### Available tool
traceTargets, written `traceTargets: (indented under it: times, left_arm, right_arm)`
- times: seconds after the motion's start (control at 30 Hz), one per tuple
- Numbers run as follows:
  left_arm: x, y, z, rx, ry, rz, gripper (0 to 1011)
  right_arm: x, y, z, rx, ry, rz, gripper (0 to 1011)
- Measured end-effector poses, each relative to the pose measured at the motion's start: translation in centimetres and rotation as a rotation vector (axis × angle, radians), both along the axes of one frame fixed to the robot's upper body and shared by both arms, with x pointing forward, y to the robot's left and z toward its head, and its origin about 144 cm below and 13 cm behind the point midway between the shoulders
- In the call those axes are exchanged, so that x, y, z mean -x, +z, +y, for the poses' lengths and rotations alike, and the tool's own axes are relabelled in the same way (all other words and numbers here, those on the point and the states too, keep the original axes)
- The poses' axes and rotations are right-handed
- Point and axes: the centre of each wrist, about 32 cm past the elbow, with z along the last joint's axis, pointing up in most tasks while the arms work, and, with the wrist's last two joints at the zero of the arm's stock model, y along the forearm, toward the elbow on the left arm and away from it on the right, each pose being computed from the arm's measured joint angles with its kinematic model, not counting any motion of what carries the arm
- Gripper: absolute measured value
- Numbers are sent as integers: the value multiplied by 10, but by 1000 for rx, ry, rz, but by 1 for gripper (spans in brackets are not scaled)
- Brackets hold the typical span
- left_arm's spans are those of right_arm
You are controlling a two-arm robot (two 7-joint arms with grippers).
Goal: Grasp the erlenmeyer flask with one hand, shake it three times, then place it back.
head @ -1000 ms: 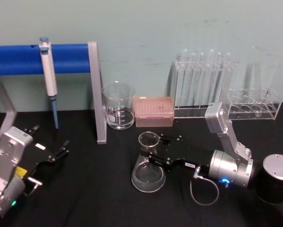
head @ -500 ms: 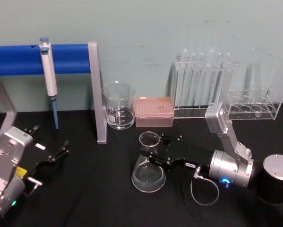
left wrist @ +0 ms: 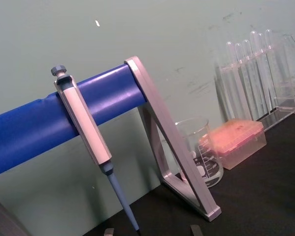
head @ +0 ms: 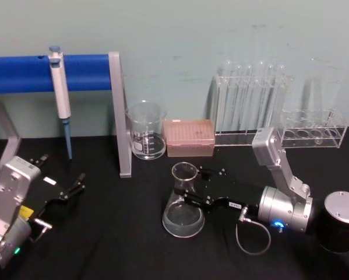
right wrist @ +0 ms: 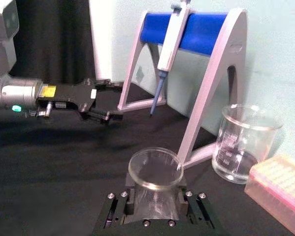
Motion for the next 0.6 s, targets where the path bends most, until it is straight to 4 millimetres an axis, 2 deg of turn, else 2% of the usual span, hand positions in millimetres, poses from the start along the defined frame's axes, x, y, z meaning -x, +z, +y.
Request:
traceTargets:
  times: [0.03, 0.07, 0.13, 0.17, 0.33, 0.43, 0.53, 0.6]
  left_arm:
    - [0, 0, 0, 0, 0, 0, 1001]
    - [0, 0, 0, 0, 0, 0, 1001]
    - [0, 0, 0, 0, 0, 0, 1001]
    - [0, 0, 0, 0, 0, 0, 1001]
    - [0, 0, 0, 0, 0, 0, 1001]
    - [0, 0, 0, 0, 0, 0, 1001]
    - [0, 0, 0, 0, 0, 0, 1001]
    - [0, 0, 0, 0, 0, 0, 1001]
  right_arm:
    - [0, 0, 0, 4, 0, 3, 469]
    - [0, -1, 0, 4, 0, 3, 527]
    - [0, -1, 0, 5, 1, 3, 568]
    - [0, -1, 0, 5, 1, 3, 626]
    - [0, -1, 0, 4, 1, 3, 785]
    - [0, 0, 0, 3, 1, 3, 848]
    - [0, 0, 0, 3, 1, 2, 955]
    - [0, 0, 0, 2, 1, 2, 984]
